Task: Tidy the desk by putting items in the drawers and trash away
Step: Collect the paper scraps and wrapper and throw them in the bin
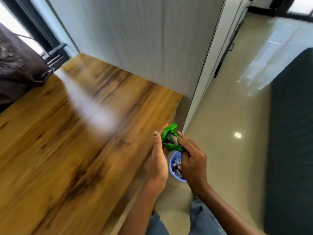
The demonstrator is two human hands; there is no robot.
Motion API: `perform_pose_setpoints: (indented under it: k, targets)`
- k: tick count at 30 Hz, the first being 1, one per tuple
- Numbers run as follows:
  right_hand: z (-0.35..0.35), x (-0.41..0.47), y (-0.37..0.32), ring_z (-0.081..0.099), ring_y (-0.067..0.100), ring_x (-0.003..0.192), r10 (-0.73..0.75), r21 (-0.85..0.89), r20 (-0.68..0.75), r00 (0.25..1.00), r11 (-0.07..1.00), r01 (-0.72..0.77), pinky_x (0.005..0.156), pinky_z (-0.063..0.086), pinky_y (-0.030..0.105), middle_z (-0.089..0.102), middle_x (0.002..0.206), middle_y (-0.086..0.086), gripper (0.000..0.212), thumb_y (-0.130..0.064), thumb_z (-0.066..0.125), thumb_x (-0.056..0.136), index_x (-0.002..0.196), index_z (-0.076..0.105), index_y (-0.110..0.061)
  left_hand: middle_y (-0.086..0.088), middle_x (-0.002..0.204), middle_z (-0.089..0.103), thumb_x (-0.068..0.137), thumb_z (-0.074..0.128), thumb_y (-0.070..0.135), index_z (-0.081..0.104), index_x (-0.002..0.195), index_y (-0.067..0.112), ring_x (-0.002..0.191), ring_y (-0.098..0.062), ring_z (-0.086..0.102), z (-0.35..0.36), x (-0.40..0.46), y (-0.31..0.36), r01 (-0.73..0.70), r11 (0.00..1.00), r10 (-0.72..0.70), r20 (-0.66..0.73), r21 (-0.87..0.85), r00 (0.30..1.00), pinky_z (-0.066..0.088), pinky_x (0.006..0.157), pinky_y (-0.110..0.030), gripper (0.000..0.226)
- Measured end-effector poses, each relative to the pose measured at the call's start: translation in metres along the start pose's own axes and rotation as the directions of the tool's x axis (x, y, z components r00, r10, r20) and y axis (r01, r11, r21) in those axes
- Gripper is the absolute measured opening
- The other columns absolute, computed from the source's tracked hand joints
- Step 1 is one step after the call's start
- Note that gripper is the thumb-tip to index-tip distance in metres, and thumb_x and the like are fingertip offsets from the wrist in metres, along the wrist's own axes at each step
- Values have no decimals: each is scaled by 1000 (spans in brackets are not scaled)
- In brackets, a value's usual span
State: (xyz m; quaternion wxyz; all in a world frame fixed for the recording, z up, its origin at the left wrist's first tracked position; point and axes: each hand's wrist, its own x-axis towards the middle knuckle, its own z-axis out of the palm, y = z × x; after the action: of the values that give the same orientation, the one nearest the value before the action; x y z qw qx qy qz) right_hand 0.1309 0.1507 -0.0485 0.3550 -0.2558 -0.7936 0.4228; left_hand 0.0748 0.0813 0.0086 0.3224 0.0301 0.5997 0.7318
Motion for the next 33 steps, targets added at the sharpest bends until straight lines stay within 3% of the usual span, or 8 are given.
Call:
perform_pose_setpoints:
  k: [4,8,12,17,22,27,29,33]
  targets:
    - [-28,22,41,63,0,99,206,85,94,974,973,-213,89,49,17,69,108,-1,47,9,41,71,105,70,-7,14,137,46,97,23,48,35,139,22,117,18,45,43,13,-42,-46,991,56,-76,127,996,35,92,-1,51]
    - [-45,33,96,64,2,79,483,85,207,851,858,-507,74,51,19,73,93,-1,45,14,46,78,102,72,-14,20,149,31,87,35,68,27,138,43,137,4,29,73,31,-98,23,959,17,-140,283,990,26,115,-28,58]
    - [-42,29,169,64,13,80,633,53,230,739,750,-659,77,51,32,72,93,10,38,16,49,80,105,70,-5,17,154,20,96,29,53,15,145,38,140,5,19,88,48,-161,81,889,0,-176,451,984,20,117,-23,53]
    - [-17,10,264,61,12,71,719,-97,183,671,692,-715,66,49,19,71,86,6,40,16,46,78,100,69,-7,9,154,28,98,35,45,22,148,31,139,-6,28,80,74,-260,309,806,-172,-300,505,938,27,113,-26,53]
    - [27,-23,358,65,30,84,843,-282,198,500,538,-795,78,54,41,70,88,8,30,5,53,77,89,66,-19,-1,147,38,96,47,30,34,144,20,132,-14,38,59,99,-337,457,685,-313,-338,567,888,30,103,-21,50]
    - [59,-33,418,63,31,98,914,-455,215,344,405,-793,74,43,28,68,103,16,28,-3,55,82,107,65,-8,-7,146,39,95,50,25,35,142,16,133,-20,39,36,121,-392,547,578,-429,-345,605,835,29,100,-22,50]
    - [66,-33,431,63,31,98,918,-443,220,329,395,-805,70,41,23,67,100,16,26,-2,53,84,106,66,-6,-8,147,37,95,50,26,34,143,16,134,-21,38,29,127,-405,569,559,-454,-352,603,819,30,101,-25,51]
    - [74,-29,443,59,32,108,914,-488,229,336,406,-772,88,42,29,66,111,16,27,-3,50,87,110,66,-5,-9,147,38,96,48,25,32,144,16,133,-24,39,21,135,-419,561,533,-446,-353,633,822,33,99,-28,52]
